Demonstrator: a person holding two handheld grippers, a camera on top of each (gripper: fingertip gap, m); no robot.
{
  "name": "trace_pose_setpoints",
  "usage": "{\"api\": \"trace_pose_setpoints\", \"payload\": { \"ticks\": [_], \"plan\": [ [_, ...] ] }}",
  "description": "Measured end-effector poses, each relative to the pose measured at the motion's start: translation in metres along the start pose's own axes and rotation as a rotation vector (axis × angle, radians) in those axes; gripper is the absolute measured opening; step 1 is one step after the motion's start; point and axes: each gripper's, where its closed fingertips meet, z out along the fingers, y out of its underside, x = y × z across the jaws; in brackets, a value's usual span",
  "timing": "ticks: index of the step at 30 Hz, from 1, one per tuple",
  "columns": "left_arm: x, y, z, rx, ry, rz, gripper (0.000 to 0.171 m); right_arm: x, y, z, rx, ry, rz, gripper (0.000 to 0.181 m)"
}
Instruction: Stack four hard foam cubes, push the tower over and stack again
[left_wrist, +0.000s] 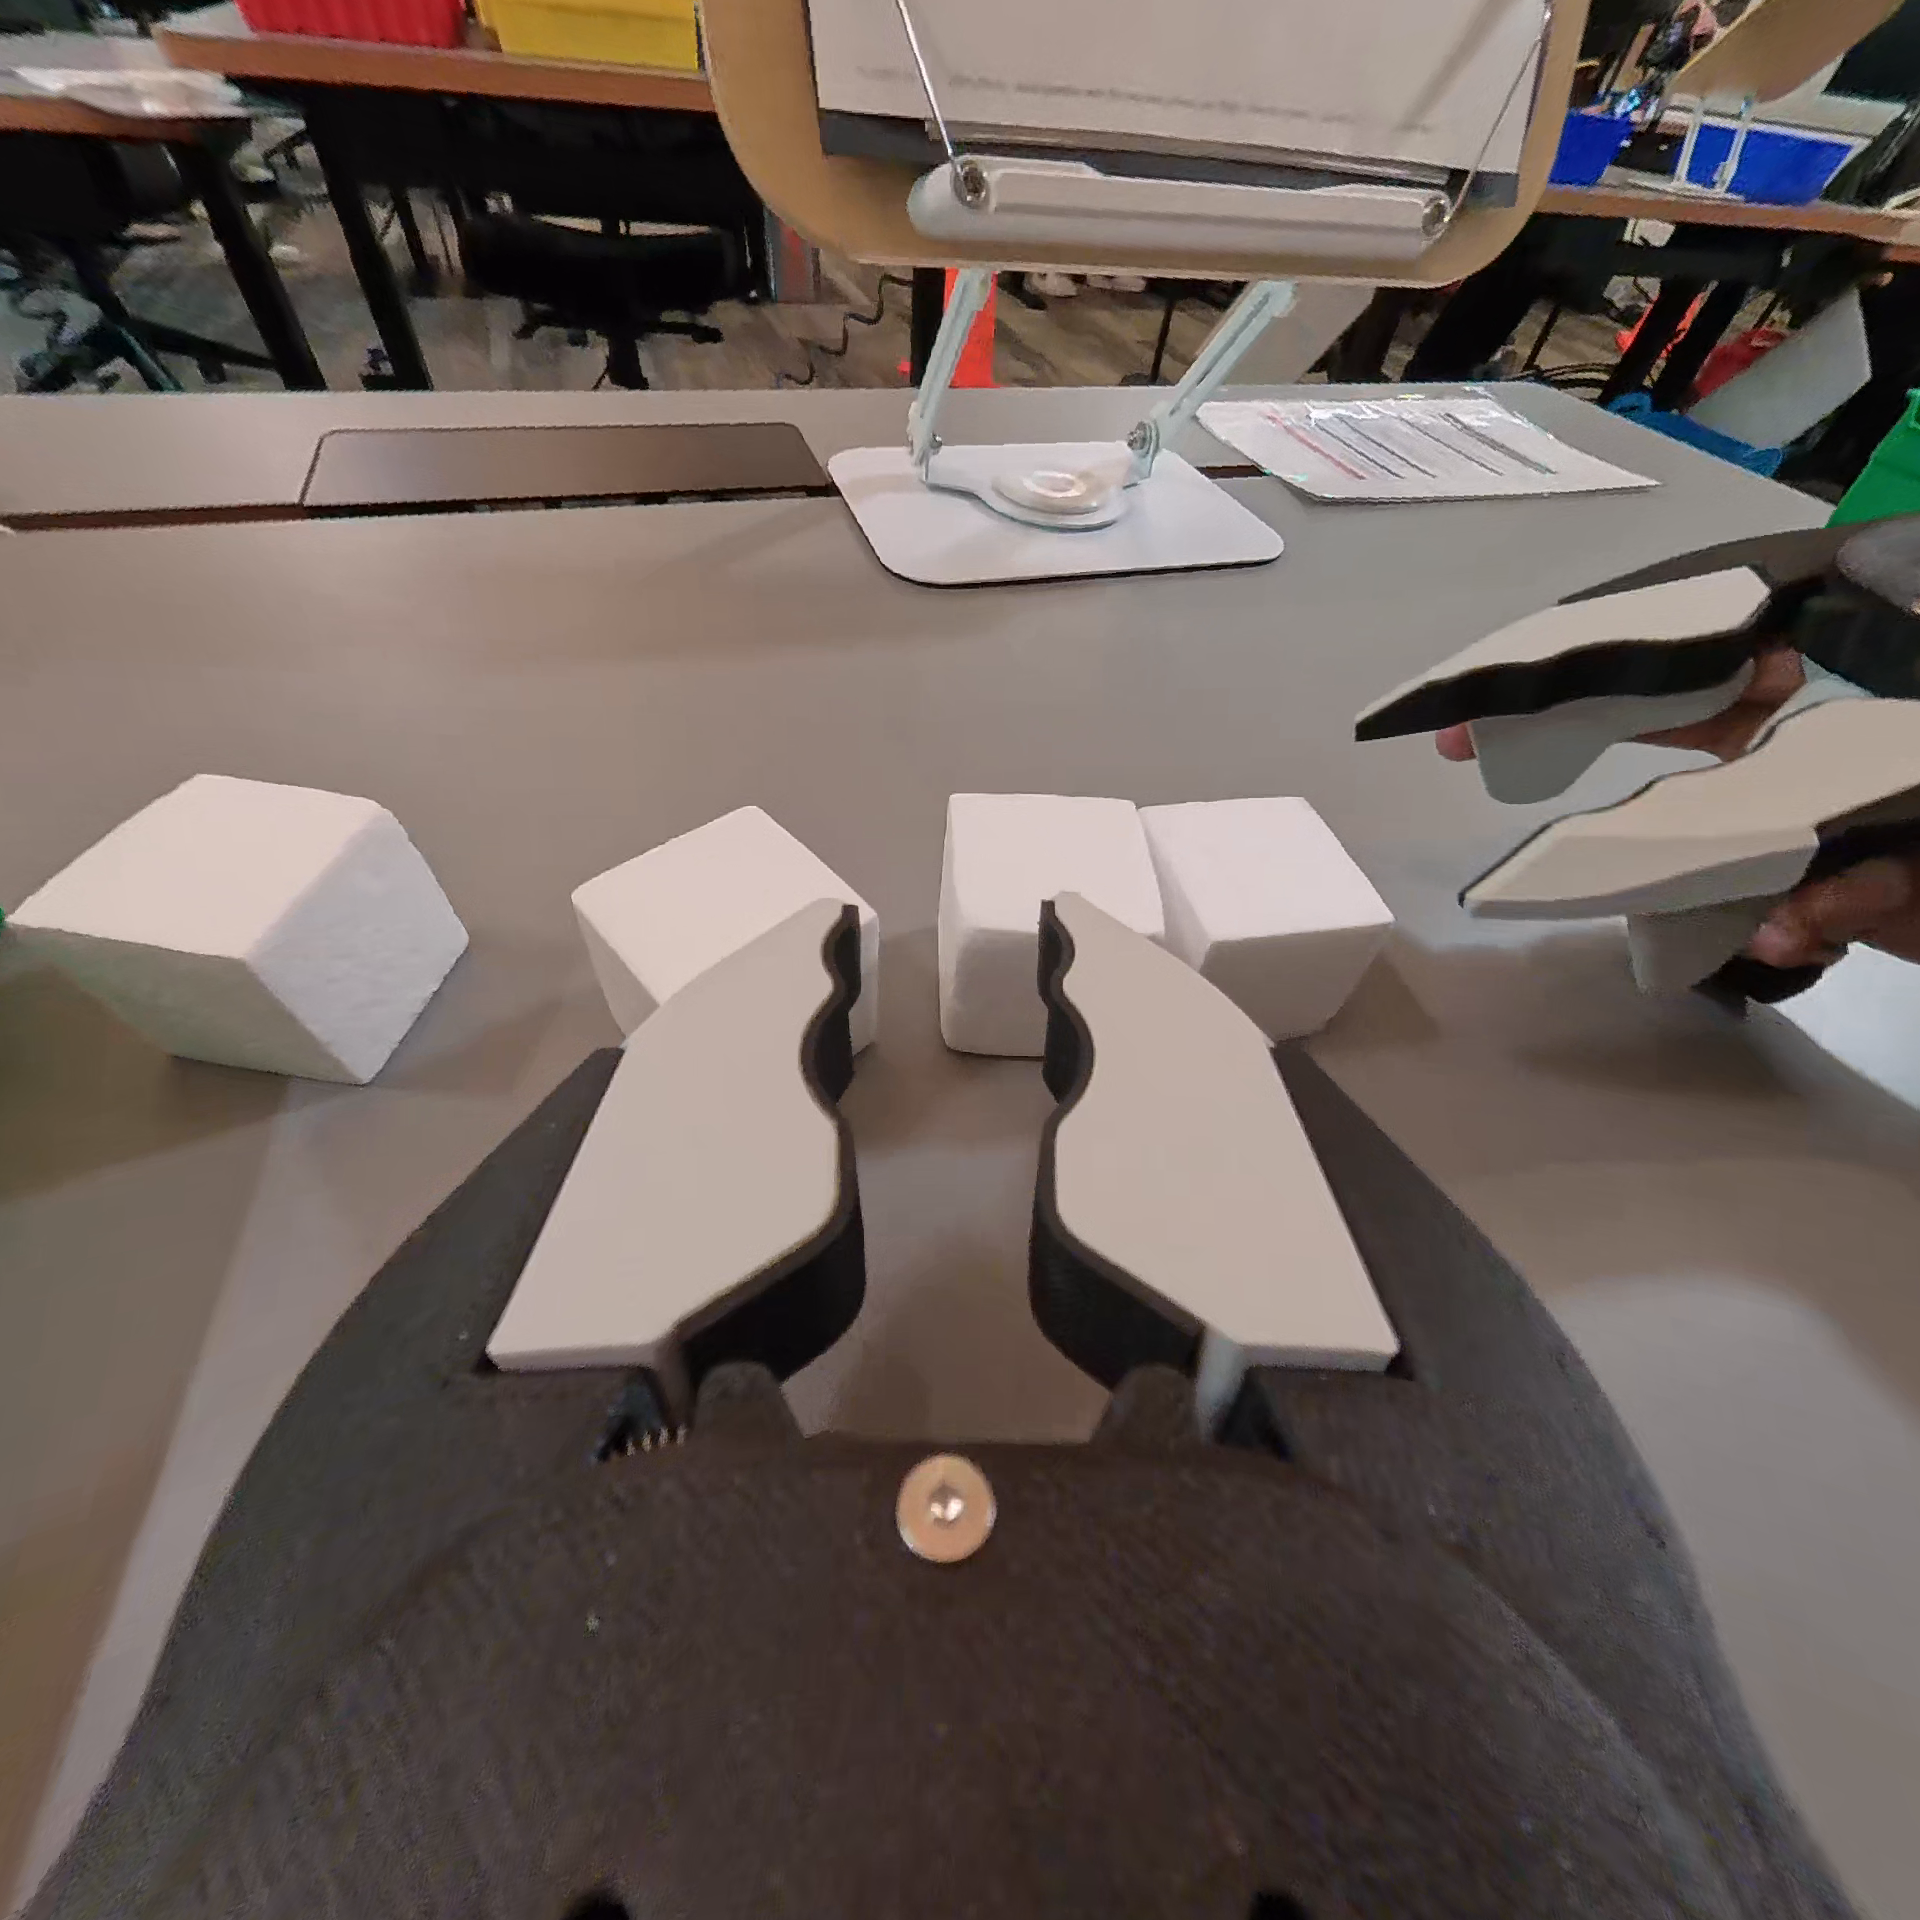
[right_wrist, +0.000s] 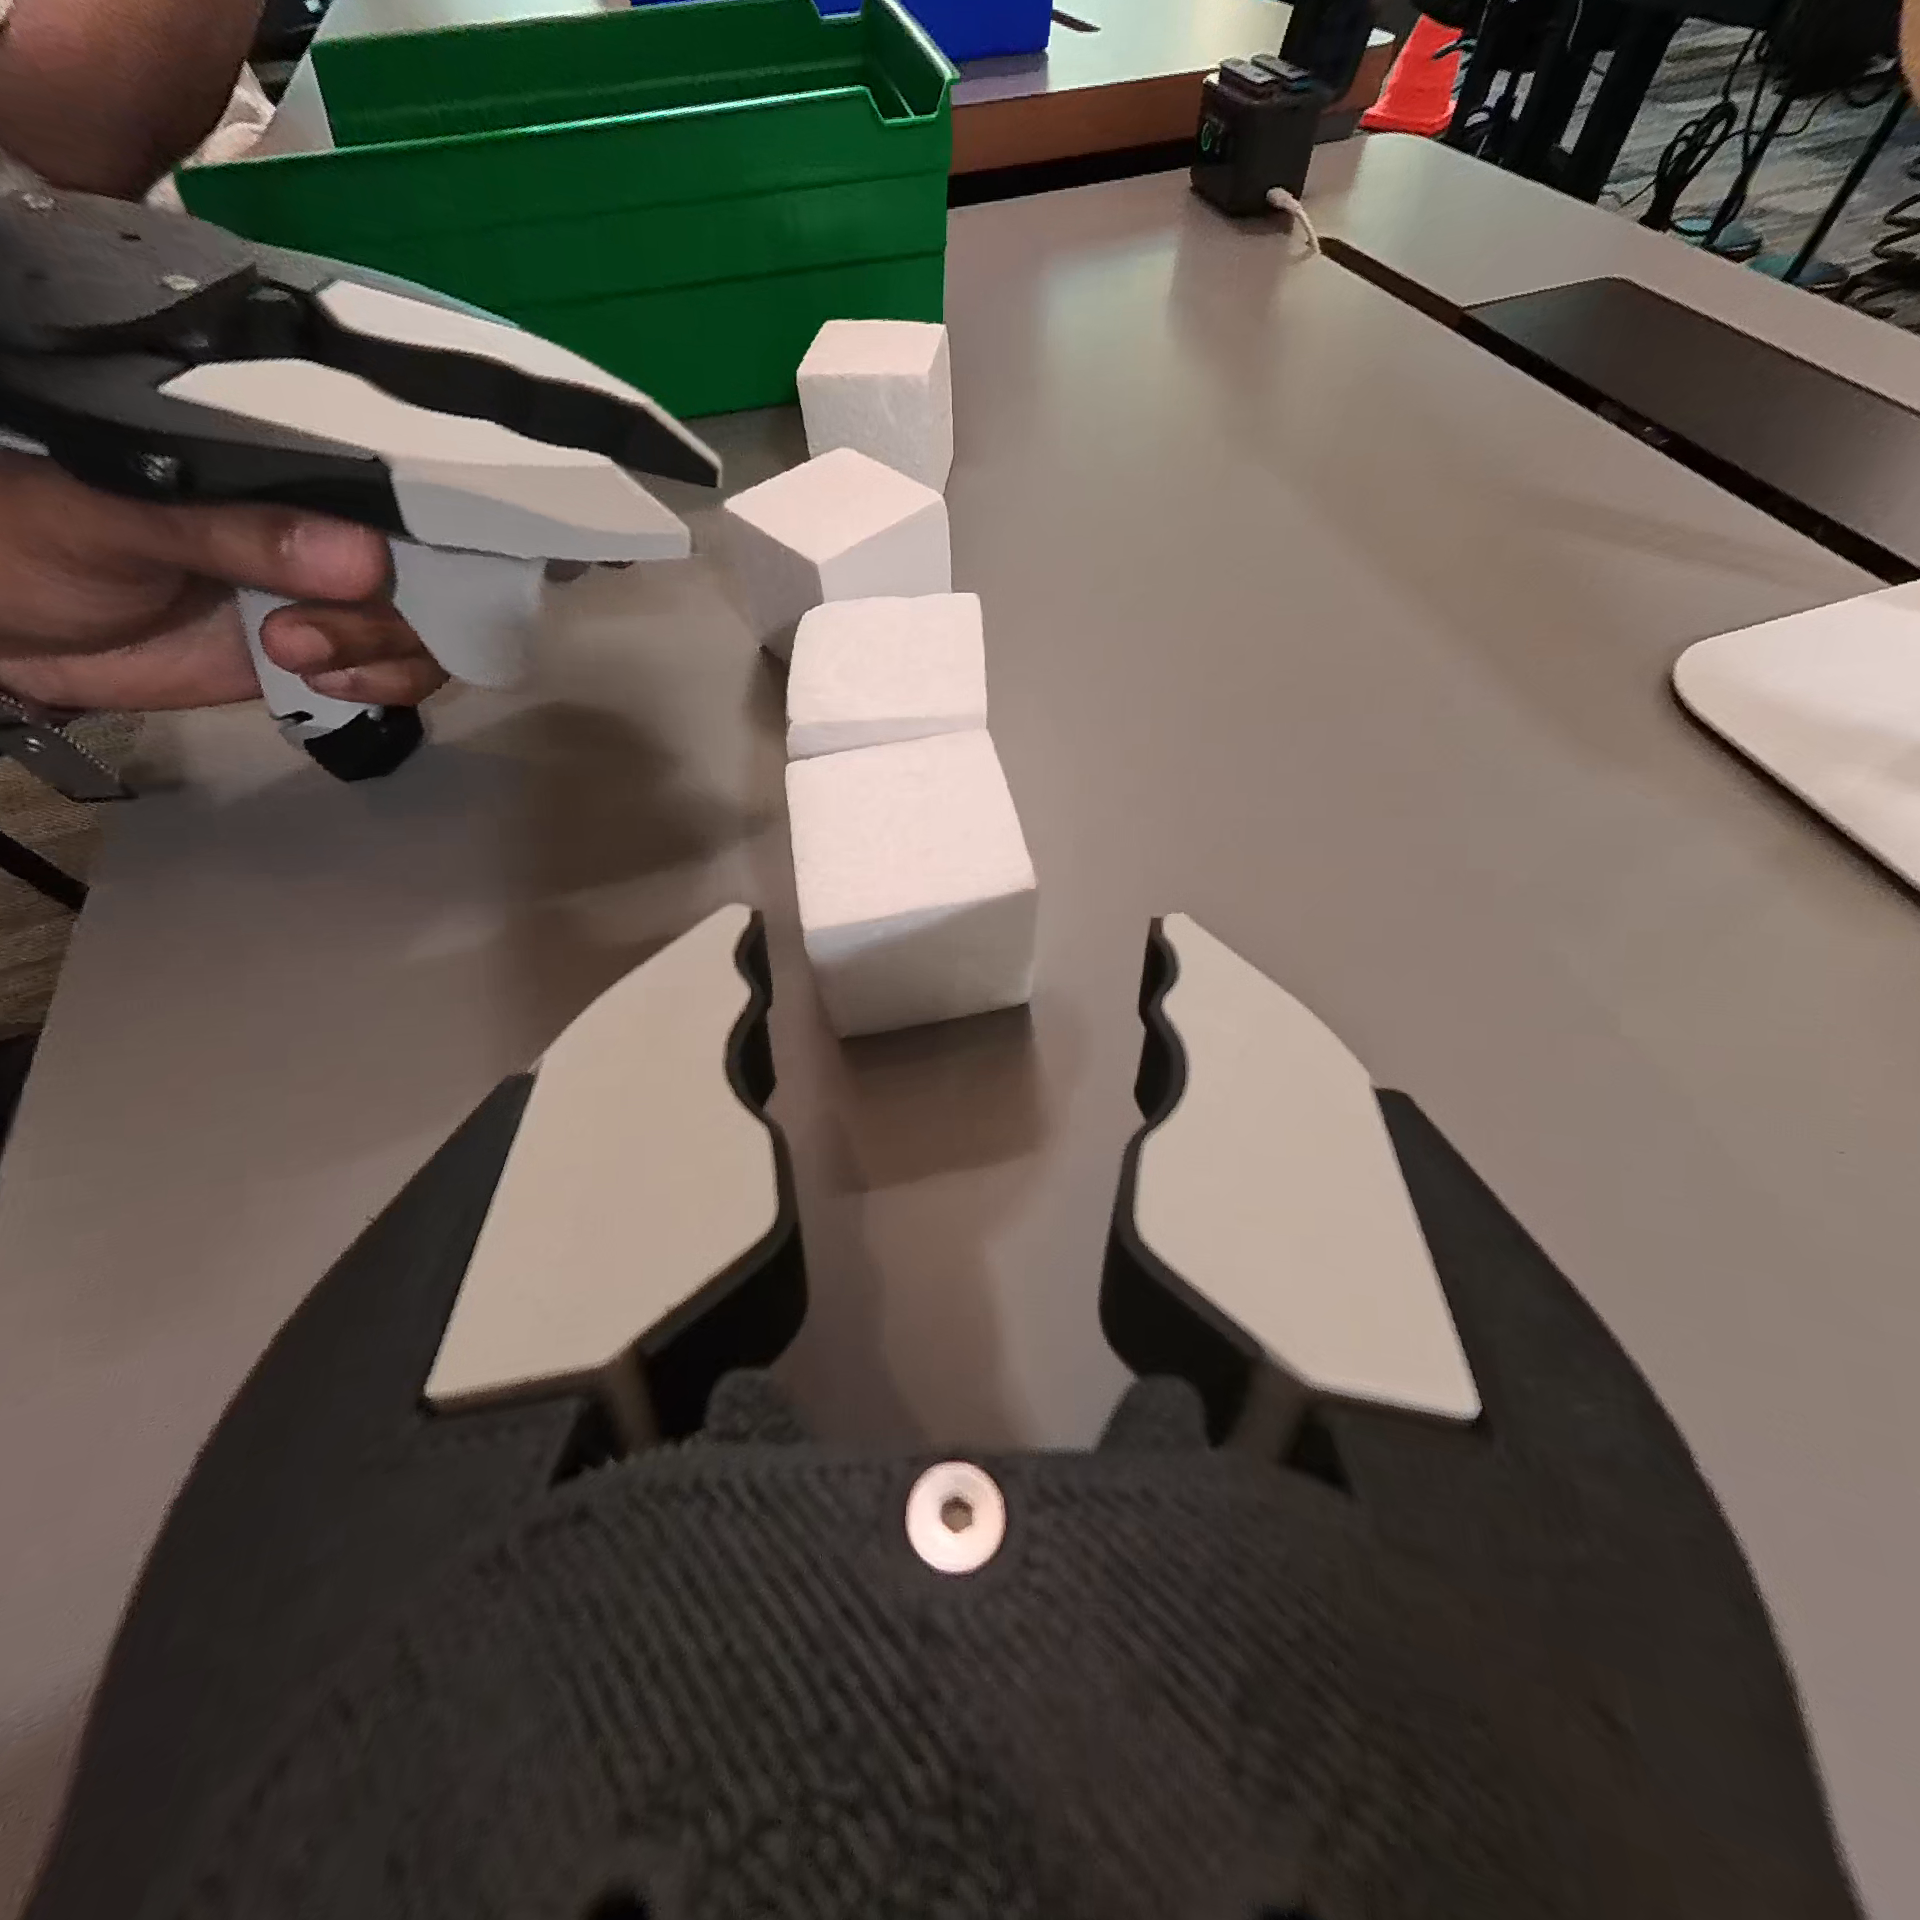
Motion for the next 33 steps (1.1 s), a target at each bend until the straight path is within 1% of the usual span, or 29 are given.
{"api": "trace_pose_setpoints", "payload": {
  "ticks": [4,6,7,9,10,12,14,16,18,22,27,30,33],
  "plan": [
    [0.004,0.005,-0.012,-0.021,0.004,0.047,0.035,0.004,0.000,0.002,-0.005,0.015,0.015,0.072],
    [0.004,-0.001,-0.019,0.006,-0.018,0.059,0.032,0.010,0.002,0.001,-0.018,0.087,0.007,0.073],
    [0.004,-0.010,-0.025,0.048,-0.043,0.060,0.027,0.016,0.004,0.000,-0.031,0.160,0.014,0.064],
    [0.007,-0.032,-0.037,0.148,-0.075,0.058,0.023,0.027,0.012,-0.005,-0.076,0.319,0.018,0.036],
    [0.010,-0.039,-0.041,0.169,-0.080,0.059,0.023,0.026,0.014,-0.008,-0.089,0.355,-0.001,0.030],
    [0.019,-0.042,-0.040,0.155,-0.067,0.072,0.028,0.019,0.010,-0.013,-0.051,0.388,-0.056,0.030],
    [0.025,-0.035,-0.032,0.118,-0.054,0.096,0.031,0.016,-0.002,-0.020,0.032,0.441,-0.115,0.028],
    [0.027,-0.026,-0.021,0.086,-0.053,0.139,0.030,0.017,-0.010,-0.024,0.090,0.488,-0.171,0.030],
    [0.029,-0.022,-0.012,0.057,-0.045,0.161,0.031,0.019,-0.012,-0.023,0.092,0.508,-0.194,0.031],
    [0.034,-0.028,-0.001,0.070,-0.002,0.110,0.031,0.011,-0.009,-0.022,0.079,0.492,-0.206,0.043],
    [0.043,-0.032,0.012,0.051,0.011,0.119,0.031,-0.002,-0.001,-0.036,0.077,0.473,-0.093,0.066],
    [0.056,-0.040,0.018,0.069,0.021,0.144,0.031,-0.009,0.004,-0.046,0.086,0.463,-0.051,0.068],
    [0.070,-0.041,0.025,0.072,0.041,0.183,0.031,-0.011,0.007,-0.055,0.091,0.480,-0.035,0.068]
  ]
}}
